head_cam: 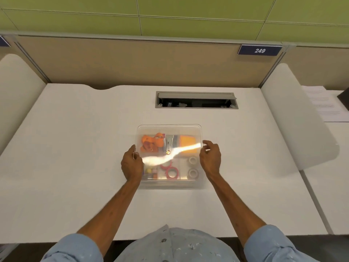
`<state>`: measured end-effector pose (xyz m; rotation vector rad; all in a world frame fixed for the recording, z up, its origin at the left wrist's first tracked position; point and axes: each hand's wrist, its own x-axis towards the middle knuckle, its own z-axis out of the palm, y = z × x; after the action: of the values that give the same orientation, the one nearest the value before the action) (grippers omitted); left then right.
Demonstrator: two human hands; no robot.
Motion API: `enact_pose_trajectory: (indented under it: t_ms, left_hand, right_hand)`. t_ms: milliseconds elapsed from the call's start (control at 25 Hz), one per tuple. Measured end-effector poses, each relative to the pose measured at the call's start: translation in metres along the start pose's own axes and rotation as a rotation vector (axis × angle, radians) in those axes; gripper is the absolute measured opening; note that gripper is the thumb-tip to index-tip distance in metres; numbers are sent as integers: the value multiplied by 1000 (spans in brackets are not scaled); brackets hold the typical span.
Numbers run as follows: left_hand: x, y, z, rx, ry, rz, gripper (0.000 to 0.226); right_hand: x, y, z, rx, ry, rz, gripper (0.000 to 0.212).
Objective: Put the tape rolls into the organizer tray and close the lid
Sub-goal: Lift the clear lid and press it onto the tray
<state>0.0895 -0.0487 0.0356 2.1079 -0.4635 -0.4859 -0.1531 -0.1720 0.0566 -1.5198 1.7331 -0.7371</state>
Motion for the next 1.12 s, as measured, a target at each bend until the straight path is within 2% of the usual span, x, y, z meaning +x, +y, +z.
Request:
enact_pose_trajectory:
  t_ms: [160,320,600,920,1040,1120]
  left_hand:
    - [4,-3,0,4,-25,22,38]
    - [9,-4,1,11,-26,27,37]
    - [13,-3,4,65,-68,33,47]
    - [23,-1,8,197,-133,53,42]
    - [18,-1,9,208,-114,73,43]
    - [8,-5,7,250,-68,160,47]
  right_hand:
    - [1,2,3,-93,-24,4,34]
    - [1,3,6,-79,-47,26,34]
    - [3,7,7,-169,-75,-42,37]
    - [10,10,8,-260,-74,-97,35]
    - [9,12,11,-256,-61,-92,36]
    - [1,16,12,-304,-43,-146,42]
